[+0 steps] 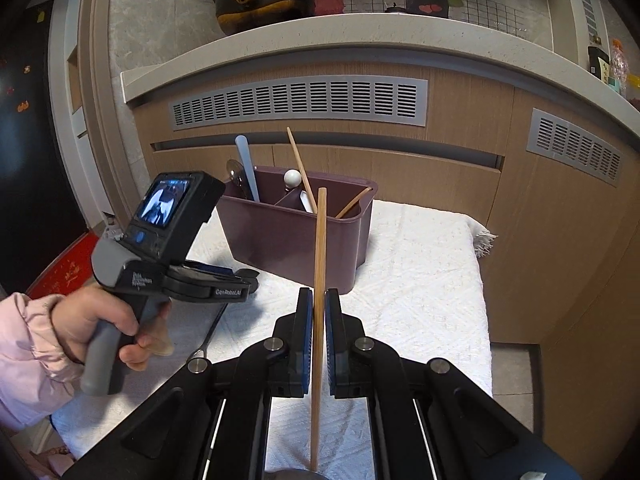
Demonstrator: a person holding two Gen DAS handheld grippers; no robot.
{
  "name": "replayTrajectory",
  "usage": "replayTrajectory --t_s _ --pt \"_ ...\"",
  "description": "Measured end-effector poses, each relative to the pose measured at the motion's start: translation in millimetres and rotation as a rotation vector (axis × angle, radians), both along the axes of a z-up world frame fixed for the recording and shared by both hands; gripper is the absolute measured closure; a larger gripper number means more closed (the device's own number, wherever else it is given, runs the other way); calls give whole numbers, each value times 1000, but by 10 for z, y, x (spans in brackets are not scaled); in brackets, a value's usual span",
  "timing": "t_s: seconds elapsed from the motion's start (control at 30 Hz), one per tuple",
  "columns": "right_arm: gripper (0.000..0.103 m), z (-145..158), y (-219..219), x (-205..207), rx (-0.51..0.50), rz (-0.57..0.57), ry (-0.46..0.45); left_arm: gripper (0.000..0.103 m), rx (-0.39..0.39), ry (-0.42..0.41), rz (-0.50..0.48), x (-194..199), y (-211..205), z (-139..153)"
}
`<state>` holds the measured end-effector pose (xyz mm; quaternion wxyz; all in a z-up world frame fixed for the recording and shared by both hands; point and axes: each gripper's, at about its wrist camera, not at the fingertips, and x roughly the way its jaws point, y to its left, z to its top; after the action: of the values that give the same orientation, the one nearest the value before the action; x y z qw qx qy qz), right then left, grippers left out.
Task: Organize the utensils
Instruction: 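Lift the spatula and chopstick with both tools and carry them above the caddy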
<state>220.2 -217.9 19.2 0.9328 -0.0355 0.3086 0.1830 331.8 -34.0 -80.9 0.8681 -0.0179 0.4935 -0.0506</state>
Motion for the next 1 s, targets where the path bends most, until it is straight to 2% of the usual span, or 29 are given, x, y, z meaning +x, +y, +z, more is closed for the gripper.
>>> replayTrajectory --t_s 0.1,0.27,0.37,0.47,0.6,0.7,0.77,0.87,1.0 --pt "98 28 -2 -13 10 0 -7 69 -50 -52 -13 -228 89 56" --pt "98 74 14 -36 11 -6 -22 69 -71 -193 -37 -761 218 283" --pt "98 107 40 -46 15 -8 -25 70 -100 -248 -34 -901 264 459" --pt "98 181 67 -36 22 -6 -32 70 -139 -332 -30 -997 317 765" --pt "98 515 92 52 41 3 -98 71 -197 -469 -76 -839 329 1420" --pt "98 955 113 151 59 21 -191 81 -222 -570 -113 -651 316 1928" --pt "98 1235 125 241 69 28 -246 81 -210 -637 -107 -530 299 2181" --pt "98 1498 163 426 65 22 -303 81 -159 -709 -88 -383 257 2379" --pt "98 1549 211 697 58 9 -310 81 -119 -679 -74 -178 288 2345"
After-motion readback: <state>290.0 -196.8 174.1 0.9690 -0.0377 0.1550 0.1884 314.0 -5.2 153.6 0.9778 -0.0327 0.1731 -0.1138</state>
